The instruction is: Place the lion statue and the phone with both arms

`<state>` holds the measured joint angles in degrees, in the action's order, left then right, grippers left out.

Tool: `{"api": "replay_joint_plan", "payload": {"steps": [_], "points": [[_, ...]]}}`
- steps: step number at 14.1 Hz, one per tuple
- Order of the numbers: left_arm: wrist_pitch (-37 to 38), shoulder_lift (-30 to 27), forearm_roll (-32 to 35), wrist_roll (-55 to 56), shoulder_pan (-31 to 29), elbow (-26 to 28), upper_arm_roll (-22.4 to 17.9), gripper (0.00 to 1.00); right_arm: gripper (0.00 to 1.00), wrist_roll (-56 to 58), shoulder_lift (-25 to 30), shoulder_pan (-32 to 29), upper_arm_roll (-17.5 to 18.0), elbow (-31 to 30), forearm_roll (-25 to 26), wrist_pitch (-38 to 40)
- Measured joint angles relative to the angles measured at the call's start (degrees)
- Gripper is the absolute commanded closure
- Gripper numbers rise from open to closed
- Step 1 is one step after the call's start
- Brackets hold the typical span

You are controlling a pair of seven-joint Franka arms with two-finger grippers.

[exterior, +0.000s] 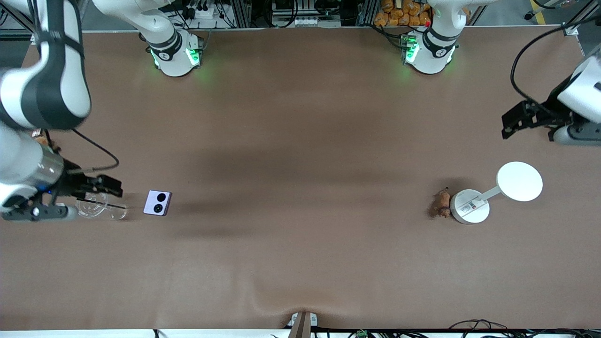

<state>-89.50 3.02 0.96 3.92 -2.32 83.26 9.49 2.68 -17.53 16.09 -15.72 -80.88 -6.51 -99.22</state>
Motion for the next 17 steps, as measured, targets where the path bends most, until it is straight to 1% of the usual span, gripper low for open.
{"api": "replay_joint_plan", "payload": {"steps": [2,5,8,10,12,17], "points": [[2.17,-2.24,-0.76,-0.06,3.02,1.79,-3.81,0.0,0.0,-0.02,5.51,-4.09,4.57,-1.0,1.43,3.43],[3.8,-4.94,-0.78,-0.06,4.22,4.29,-4.92,0.0,0.0,-0.02,14.64,-9.18,8.01,-4.98,2.16,7.4],[3.86,-6.62,-0.79,-0.06,5.0,6.55,-6.15,0.0,0.0,-2.22,20.72,-13.23,11.33,-8.53,2.37,11.28],[3.86,-7.62,-0.79,-0.06,5.31,7.9,-7.16,0.0,0.0,-4.77,22.3,-13.61,11.91,-9.28,2.98,13.84],[3.86,-8.36,-0.79,-0.06,5.45,8.7,-8.08,0.0,0.0,-5.63,22.47,-13.7,11.93,-9.7,3.23,14.14],[3.86,-8.86,-0.79,0.0,6.02,8.98,-8.33,0.0,0.0,-6.65,22.47,-13.8,11.93,-10.37,3.62,15.91]]}}
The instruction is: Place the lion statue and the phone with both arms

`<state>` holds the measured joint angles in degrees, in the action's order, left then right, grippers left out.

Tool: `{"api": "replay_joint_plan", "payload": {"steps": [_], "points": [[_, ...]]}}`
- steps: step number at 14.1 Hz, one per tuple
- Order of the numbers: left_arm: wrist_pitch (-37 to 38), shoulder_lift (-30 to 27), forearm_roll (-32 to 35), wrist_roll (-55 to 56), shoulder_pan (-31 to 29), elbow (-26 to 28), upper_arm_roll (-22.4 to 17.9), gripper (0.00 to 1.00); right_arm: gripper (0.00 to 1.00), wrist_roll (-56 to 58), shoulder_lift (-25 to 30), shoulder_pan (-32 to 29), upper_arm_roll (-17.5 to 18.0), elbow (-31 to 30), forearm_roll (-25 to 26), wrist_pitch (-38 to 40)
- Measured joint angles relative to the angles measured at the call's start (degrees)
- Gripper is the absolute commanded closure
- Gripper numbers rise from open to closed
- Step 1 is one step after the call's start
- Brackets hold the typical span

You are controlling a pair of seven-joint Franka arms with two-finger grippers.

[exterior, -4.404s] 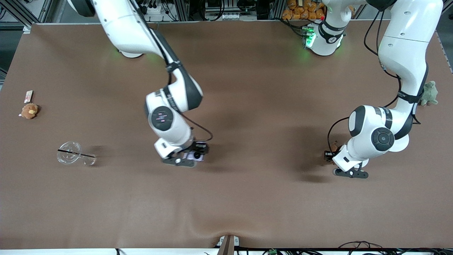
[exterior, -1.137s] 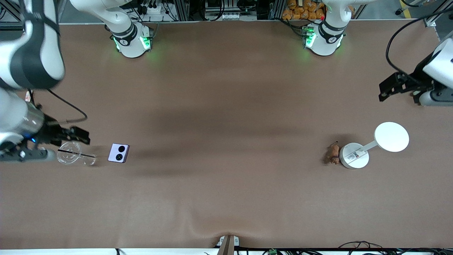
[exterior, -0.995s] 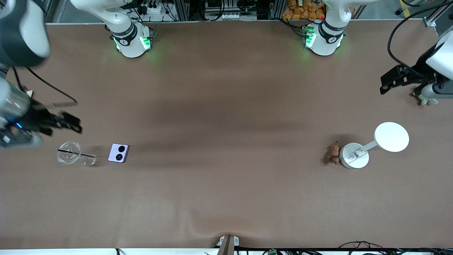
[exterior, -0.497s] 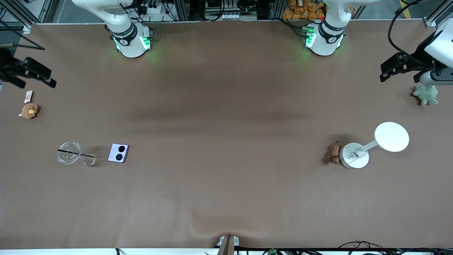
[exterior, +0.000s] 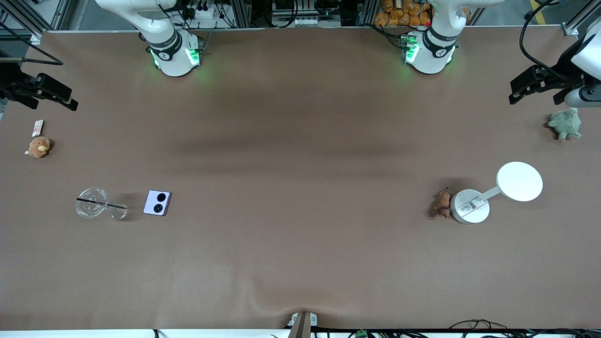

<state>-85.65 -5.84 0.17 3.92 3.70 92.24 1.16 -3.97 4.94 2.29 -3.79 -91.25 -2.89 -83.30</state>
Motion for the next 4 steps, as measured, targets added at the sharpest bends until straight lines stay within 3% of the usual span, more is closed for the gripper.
{"api": "replay_joint_plan", "payload": {"steps": [4], "points": [[-0.02,0.0,0.0,0.0,0.11,-0.01,-0.1,0.0,0.0,-0.01,0.0,0.0,0.02,0.0,1.67,0.65]]}}
